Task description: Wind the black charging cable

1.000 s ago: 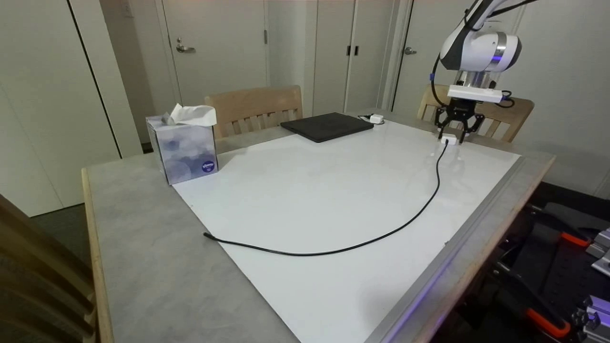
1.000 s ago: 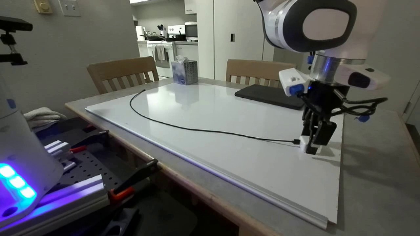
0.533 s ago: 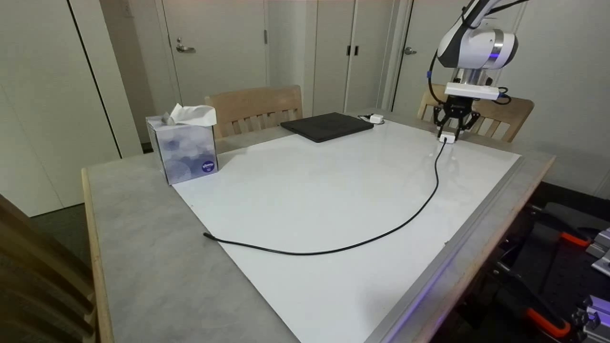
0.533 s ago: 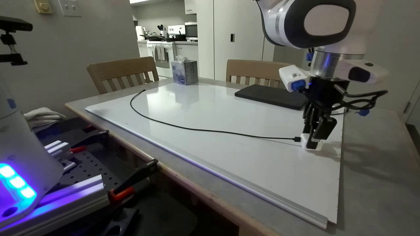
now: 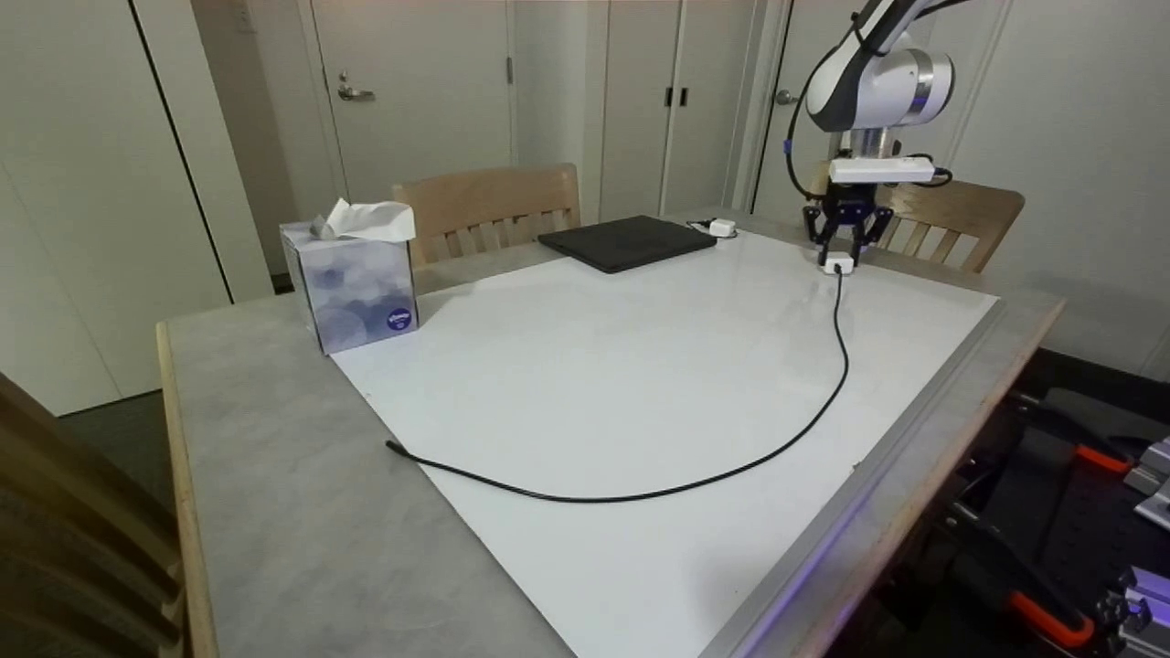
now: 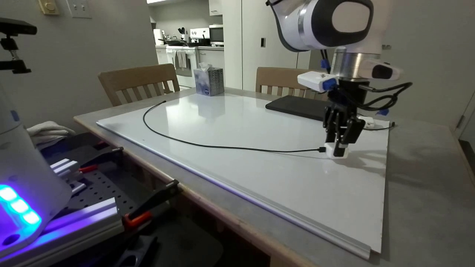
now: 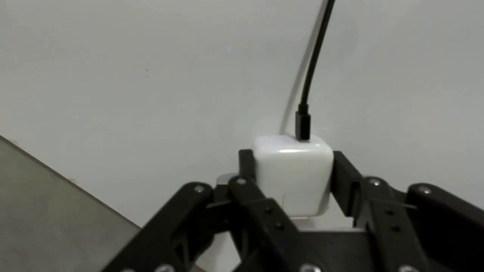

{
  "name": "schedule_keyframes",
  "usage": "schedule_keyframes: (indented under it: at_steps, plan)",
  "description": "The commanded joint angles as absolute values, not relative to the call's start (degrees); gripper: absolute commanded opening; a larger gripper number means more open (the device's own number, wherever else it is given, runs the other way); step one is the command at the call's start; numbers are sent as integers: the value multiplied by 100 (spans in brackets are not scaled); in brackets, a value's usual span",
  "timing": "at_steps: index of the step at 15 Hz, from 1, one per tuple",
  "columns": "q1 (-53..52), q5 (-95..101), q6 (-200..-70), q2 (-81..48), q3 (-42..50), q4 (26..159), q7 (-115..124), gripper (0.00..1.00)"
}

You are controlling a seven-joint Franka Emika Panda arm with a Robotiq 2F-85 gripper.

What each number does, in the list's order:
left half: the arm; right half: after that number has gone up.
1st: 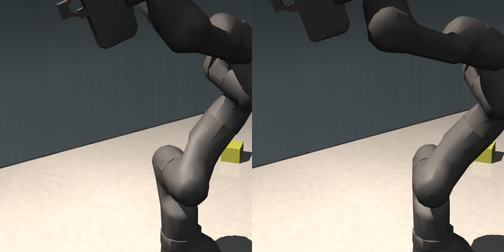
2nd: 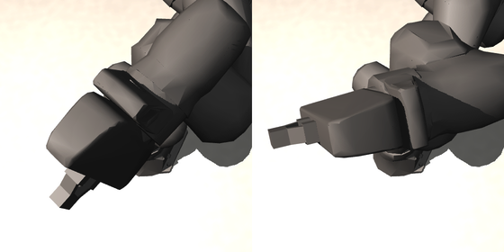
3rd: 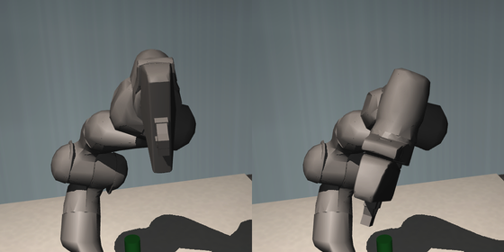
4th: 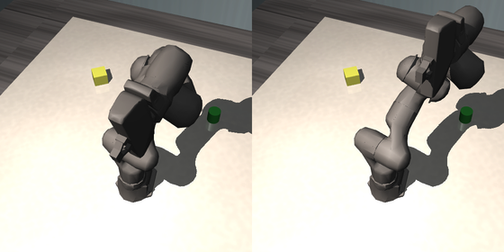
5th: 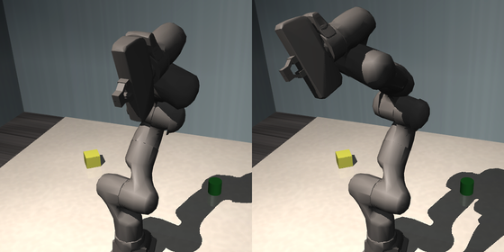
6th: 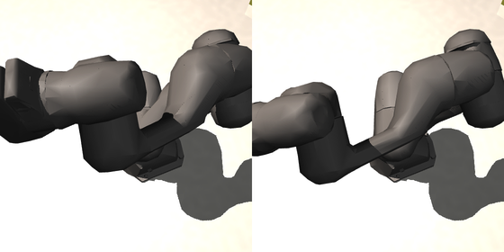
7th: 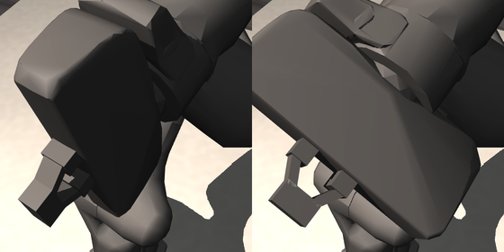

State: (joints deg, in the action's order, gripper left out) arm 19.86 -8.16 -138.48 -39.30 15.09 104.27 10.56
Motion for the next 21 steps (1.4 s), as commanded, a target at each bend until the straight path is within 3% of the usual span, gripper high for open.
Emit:
schedule_keyframes:
  at_steps: [1,5,6,9,10,15,21]
  plan:
    - [1871,-609,-13871,-3624,1275,10685,367,26]
    - [1814,-682,-13860,-3795,1153,10469,179,26]
    - [1794,-687,-13858,-3769,1127,10471,166,51]
    - [1800,-686,-13859,-3806,1141,10469,185,51]
    - [1809,-686,-13859,-3810,1145,10469,185,26]
    - [1354,487,-13621,-3815,1338,10350,-89,26]
    - [1487,601,-13196,-3890,741,10243,-1474,26]
